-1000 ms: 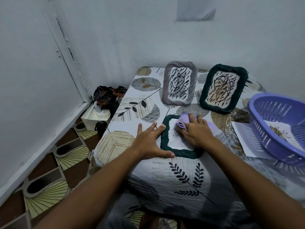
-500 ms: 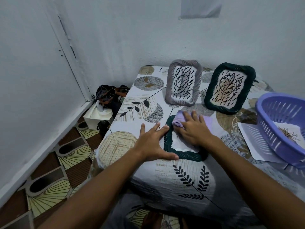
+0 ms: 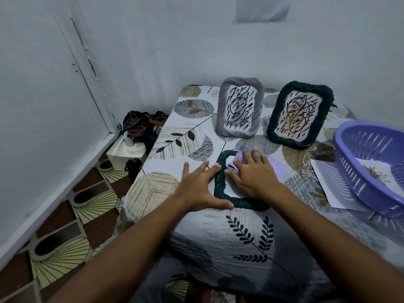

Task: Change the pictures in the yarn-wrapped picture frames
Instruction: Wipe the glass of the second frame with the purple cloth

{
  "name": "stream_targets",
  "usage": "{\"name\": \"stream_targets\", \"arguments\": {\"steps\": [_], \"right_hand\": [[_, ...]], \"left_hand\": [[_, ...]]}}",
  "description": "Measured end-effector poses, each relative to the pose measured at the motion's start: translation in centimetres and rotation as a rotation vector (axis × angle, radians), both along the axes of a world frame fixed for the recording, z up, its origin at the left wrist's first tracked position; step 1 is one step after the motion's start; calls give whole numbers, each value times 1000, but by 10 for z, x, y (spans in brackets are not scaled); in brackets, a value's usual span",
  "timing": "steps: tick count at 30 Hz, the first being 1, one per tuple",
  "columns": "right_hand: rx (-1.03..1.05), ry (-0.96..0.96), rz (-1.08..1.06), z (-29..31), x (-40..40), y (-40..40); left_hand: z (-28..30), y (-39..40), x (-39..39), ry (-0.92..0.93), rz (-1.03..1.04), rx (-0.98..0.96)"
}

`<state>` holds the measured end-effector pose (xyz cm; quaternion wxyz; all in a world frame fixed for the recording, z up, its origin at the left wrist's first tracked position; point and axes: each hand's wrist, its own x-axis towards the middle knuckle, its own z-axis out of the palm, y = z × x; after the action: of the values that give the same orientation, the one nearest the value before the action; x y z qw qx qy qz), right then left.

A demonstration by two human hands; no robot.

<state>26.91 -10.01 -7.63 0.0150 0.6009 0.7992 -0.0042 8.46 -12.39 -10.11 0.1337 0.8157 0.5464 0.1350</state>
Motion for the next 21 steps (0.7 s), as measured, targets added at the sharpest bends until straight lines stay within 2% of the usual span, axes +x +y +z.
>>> {"name": "stream_targets", "arguments": {"steps": [2, 7, 9, 10, 12, 17, 21], "right_hand": [[-46, 21, 1, 8, 7, -7], [5, 324, 115, 24, 31, -1], [-99, 367, 210, 23, 34, -4], [-124, 371, 261, 19, 34, -8], [-45, 354, 322, 6, 30, -13], [157, 343, 164, -4, 9, -4], [44, 163, 243, -9, 13, -3]], "left_hand": [[0, 0, 0, 1, 0, -5], [2, -1, 0, -1, 2, -9], [2, -1, 0, -3, 2, -11], [2, -2, 0, -3, 1, -12], [2, -2, 0, -6, 3, -14], [2, -2, 0, -6, 9, -15], [2, -2, 0, -8, 0, -17]]}}
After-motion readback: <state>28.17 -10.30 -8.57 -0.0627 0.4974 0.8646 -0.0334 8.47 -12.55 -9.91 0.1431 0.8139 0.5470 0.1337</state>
